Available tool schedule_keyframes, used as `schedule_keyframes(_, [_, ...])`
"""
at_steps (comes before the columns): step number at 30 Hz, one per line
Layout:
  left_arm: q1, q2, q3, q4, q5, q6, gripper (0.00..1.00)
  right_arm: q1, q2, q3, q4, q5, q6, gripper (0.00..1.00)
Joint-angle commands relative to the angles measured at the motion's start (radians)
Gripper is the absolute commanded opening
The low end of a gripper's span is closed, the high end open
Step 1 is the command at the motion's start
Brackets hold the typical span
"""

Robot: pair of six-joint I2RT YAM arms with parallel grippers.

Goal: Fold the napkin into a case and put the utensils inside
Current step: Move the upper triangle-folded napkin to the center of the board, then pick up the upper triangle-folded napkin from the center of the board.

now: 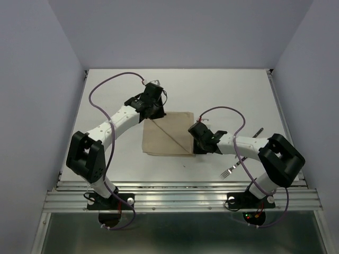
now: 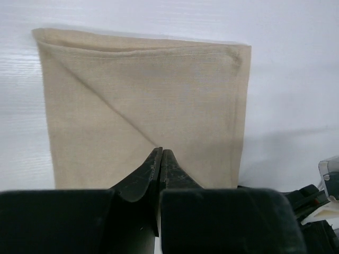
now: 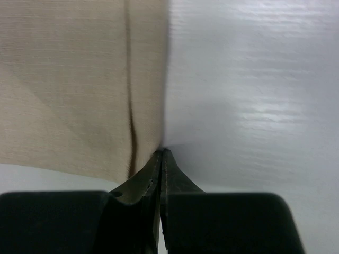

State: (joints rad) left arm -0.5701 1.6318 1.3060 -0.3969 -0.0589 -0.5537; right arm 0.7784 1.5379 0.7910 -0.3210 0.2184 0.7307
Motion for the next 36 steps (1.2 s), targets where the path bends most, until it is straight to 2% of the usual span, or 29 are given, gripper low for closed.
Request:
schedule_keyframes(1, [-0.002, -0.087, -0.017, -0.100, -0.119, 0.015, 0.10, 0.085, 0.128, 0.115, 0.068, -0.020, -0.025, 0.01])
schedule_keyframes(6, [-0.002, -0.156, -0.022, -0.161, -0.220, 0.024, 0.17, 0.145, 0.168, 0.188, 0.100, -0.023, -0.008, 0.01])
schedule_keyframes(11, [-0.007, -0.159, -0.053, -0.164, -0.219, 0.052, 0.25, 0.145, 0.065, 0.142, 0.096, 0.065, 0.003, 0.06])
schedule_keyframes(16, [-0.074, -0.127, -0.068, -0.172, -0.290, 0.041, 0.39, 0.027, -0.062, 0.003, 0.062, 0.076, 0.025, 0.10])
schedule_keyframes(20, [-0.219, -0.083, -0.068, -0.185, -0.383, 0.009, 0.55, -0.134, -0.203, -0.120, 0.065, 0.004, 0.016, 0.16])
schedule_keyframes(22, [-0.267, -0.044, -0.079, -0.177, -0.404, -0.011, 0.56, -0.219, -0.263, -0.162, 0.066, -0.022, -0.008, 0.20])
schedule_keyframes(26, [-0.387, 0.046, -0.071, -0.180, -0.429, -0.041, 0.56, -0.313, -0.321, -0.200, 0.065, -0.062, -0.040, 0.25])
schedule_keyframes(31, [-0.510, 0.132, -0.057, -0.175, -0.458, -0.061, 0.56, -0.344, -0.375, -0.226, 0.065, -0.082, -0.043, 0.30])
schedule_keyframes(36, [-0.565, 0.194, -0.036, -0.163, -0.489, -0.049, 0.55, -0.353, -0.386, -0.243, 0.065, -0.088, -0.045, 0.36])
